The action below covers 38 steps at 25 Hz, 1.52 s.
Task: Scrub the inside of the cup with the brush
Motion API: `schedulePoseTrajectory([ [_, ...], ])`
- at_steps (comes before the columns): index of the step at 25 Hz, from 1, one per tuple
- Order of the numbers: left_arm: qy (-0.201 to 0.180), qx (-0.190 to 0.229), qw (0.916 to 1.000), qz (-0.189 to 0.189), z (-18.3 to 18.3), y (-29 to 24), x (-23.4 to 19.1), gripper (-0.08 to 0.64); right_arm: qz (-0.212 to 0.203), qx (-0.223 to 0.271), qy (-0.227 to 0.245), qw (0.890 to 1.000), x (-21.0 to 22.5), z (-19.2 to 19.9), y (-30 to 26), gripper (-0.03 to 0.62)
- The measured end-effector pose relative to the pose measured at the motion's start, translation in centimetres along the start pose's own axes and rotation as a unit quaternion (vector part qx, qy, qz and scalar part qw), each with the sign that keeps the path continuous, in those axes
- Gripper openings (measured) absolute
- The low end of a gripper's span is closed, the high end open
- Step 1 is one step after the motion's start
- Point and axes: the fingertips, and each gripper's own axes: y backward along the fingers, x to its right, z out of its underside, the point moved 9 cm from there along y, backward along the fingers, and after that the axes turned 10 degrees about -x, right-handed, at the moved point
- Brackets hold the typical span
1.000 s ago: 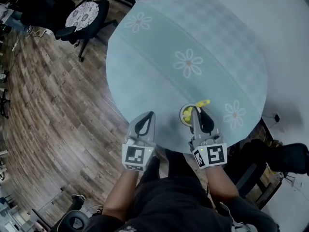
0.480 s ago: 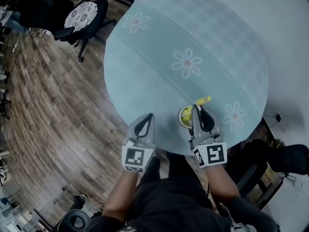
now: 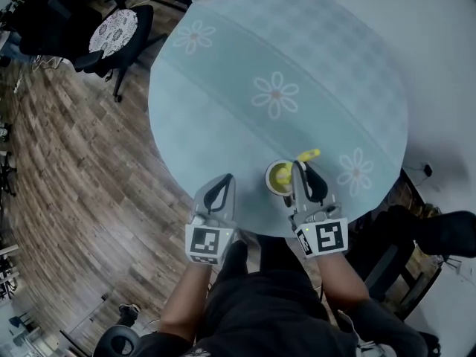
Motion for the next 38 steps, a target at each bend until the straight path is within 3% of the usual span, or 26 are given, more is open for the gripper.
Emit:
schedulePoseTrajectory([
  [11, -0.005, -0.003, 1.0, 0.007, 0.3, 0.9, 0.9, -0.002, 0.003, -0.011, 0.003, 1.0, -0.3, 0.2, 1.6, 0.038],
  [24, -0.007, -0.006, 0.9999, 0.009, 1.6, 3.4, 1.2, -0.003, 0.004, -0.017, -0.04, 0.999, -2.1, 0.5, 3.0, 0.038],
  [38, -0.003, -0.011, 0.9999, -0.004, 2.0, 4.8, 0.7, -0.002, -0.006, 0.001, -0.032, 0.999, -2.6, -0.5, 0.8, 0.038],
])
